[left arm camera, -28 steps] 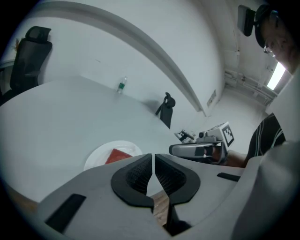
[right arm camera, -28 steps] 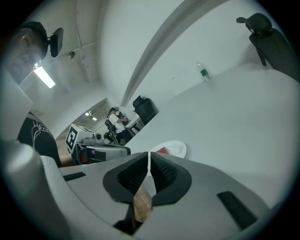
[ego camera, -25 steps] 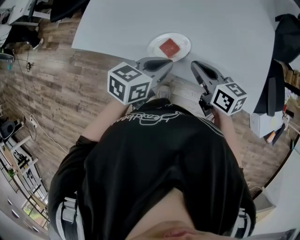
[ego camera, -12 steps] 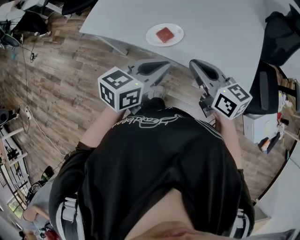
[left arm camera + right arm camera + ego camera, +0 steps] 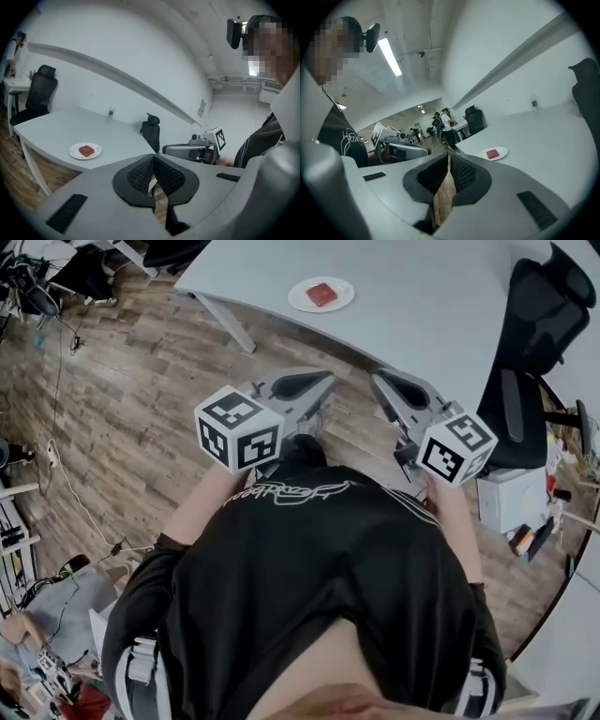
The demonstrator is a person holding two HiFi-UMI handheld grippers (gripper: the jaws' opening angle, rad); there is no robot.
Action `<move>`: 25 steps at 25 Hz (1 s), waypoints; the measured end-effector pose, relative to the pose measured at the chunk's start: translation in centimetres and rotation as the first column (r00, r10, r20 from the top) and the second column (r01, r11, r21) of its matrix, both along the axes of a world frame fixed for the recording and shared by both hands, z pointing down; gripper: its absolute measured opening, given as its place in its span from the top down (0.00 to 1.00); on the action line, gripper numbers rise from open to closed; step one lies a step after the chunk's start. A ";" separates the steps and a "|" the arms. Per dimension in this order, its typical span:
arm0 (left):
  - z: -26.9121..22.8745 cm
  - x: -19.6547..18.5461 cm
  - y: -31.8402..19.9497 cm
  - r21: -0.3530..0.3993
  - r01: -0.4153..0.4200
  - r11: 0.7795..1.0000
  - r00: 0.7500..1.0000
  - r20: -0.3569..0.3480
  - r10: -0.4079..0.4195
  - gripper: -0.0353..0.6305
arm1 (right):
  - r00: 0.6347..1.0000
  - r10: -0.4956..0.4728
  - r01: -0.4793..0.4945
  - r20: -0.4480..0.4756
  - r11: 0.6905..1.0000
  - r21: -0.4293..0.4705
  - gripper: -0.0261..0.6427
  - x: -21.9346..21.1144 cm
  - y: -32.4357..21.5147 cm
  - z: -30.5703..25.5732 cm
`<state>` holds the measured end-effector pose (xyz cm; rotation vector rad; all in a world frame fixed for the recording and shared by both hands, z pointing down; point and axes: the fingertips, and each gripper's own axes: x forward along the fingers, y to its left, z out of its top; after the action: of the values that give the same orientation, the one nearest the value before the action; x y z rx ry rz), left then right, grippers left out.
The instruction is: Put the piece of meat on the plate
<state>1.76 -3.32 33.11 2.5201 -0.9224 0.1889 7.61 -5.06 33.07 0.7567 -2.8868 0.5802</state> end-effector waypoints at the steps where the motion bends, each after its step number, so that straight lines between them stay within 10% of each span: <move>1: -0.1 0.2 0.9 0.005 0.010 1.000 1.000 -0.004 -0.010 0.94 | 1.000 -0.011 0.011 -0.006 1.000 0.008 0.93 0.3 1.0 -0.1; 25: -3.4 2.8 10.1 0.080 0.074 0.994 0.996 -0.048 -0.071 0.94 | 0.998 -0.055 0.056 -0.037 0.998 0.017 0.93 2.7 9.6 -0.3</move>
<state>4.56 6.82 29.69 2.5486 -1.0210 0.0725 10.32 4.51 32.76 0.6794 -2.8731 0.5289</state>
